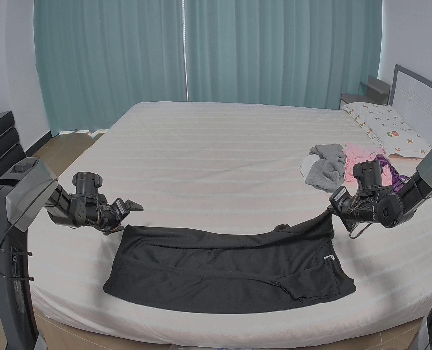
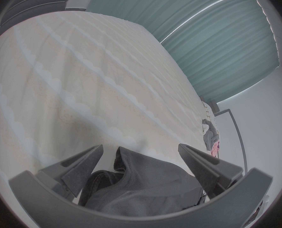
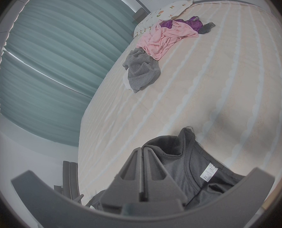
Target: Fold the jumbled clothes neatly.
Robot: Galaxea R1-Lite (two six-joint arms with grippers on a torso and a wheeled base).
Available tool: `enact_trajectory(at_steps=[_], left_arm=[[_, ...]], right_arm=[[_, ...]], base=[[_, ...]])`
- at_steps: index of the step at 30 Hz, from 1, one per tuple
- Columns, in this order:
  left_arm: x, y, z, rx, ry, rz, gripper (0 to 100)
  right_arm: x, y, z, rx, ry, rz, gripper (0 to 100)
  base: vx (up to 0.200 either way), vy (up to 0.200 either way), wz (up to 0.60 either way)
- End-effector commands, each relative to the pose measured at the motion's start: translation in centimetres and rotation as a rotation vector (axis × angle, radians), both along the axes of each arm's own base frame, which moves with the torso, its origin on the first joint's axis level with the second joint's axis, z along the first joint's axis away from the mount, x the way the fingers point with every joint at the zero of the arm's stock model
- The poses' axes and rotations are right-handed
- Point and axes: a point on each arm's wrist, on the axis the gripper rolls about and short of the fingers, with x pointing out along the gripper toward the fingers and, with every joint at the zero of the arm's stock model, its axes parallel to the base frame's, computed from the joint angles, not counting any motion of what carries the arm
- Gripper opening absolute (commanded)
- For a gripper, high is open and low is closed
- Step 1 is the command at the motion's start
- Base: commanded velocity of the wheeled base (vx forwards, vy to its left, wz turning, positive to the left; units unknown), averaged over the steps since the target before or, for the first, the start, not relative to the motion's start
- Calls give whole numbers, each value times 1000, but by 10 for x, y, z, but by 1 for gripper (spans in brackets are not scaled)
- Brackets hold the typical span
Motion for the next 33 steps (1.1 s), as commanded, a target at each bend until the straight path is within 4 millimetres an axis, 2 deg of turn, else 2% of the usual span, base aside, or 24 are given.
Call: enact_trajectory(at_steps=[1, 3, 4, 13, 19, 25, 33], left_arm=[[5, -10, -15, 2, 22, -26, 100], [5, -13, -17, 4, 32, -32, 100], [6, -13, -16, 4, 31, -32, 0], [6, -4, -12, 20, 20, 3, 0], [2, 15, 12, 27, -26, 54, 0], [-6, 31, 27, 28, -47, 90, 0], [-7, 33, 25, 26, -39, 99, 0]], right_arm=[[-2, -1, -1, 1, 3, 0, 0], [-1, 0, -1, 1, 3, 0, 0], [-1, 0, -1, 1, 3, 0, 0], [-1, 0, -2, 2, 2, 0, 0], [1, -2, 1, 4, -10, -4, 0], [4, -3, 4, 7, -28, -10, 0], [19, -7, -1, 9, -67, -23, 0]], base=[[0, 0, 0], [0, 0, 0], [0, 0, 0], [0, 0, 0], [0, 0, 0], [0, 0, 0], [0, 0, 0]])
